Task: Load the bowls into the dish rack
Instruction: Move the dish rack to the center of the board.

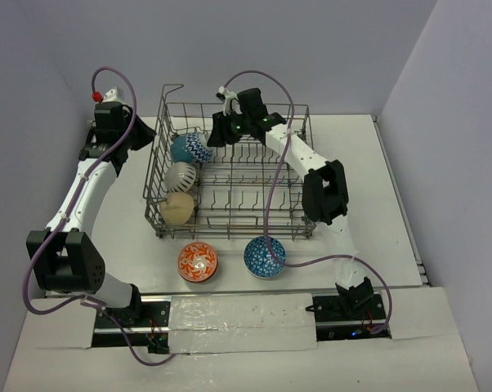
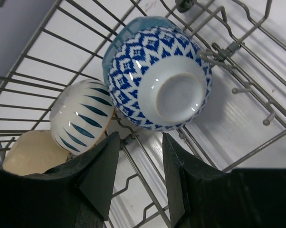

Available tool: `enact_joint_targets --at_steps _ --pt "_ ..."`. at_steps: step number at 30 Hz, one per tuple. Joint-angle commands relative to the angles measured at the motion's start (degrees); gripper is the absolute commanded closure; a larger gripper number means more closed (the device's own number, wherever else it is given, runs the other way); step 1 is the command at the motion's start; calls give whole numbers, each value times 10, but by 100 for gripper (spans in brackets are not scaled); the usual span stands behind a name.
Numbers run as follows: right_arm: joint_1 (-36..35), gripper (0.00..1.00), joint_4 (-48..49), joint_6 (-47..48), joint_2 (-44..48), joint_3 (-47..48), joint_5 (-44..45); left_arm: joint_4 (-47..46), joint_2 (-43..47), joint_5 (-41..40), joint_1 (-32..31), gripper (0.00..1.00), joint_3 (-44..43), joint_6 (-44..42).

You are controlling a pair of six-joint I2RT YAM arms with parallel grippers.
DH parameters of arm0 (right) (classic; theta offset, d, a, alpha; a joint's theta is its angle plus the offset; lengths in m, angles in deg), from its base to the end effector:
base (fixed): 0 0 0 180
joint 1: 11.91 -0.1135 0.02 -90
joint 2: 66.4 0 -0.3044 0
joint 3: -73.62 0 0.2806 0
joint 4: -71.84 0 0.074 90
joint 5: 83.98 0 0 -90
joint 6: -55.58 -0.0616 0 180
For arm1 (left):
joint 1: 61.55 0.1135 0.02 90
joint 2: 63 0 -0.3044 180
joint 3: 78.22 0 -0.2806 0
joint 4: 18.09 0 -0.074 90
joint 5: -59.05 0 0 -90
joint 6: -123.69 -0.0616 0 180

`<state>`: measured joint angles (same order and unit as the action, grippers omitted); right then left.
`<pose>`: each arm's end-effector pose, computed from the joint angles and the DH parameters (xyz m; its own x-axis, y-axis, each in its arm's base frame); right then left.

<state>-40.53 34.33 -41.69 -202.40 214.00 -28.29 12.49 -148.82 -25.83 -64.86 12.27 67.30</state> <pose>0.5305 0.3291 0.2781 -0.5784 -0.1965 -0.7917 -0.7428 0.5281 0.4116 0.3976 -0.0285 0.3739 -0.4519 -0.5261 -0.7204 -0.1359 0.8387 -0.5273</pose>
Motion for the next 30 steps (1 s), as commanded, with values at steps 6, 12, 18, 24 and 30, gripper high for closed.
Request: enact_joint_targets --at_steps 6,12,18,24,30 --pt "3 51 50 -26 -19 54 -38 13 5 62 -20 100 -24 9" --pt "3 51 55 -34 -37 64 -40 12 4 66 -20 100 -24 10" --pt "3 51 60 -34 -49 62 -37 10 5 69 -20 100 -23 11" --pt "2 53 65 -39 -64 65 -44 11 2 69 -19 100 -23 11" --pt "1 58 71 -35 -66 45 -46 11 0 72 -20 100 -23 11"
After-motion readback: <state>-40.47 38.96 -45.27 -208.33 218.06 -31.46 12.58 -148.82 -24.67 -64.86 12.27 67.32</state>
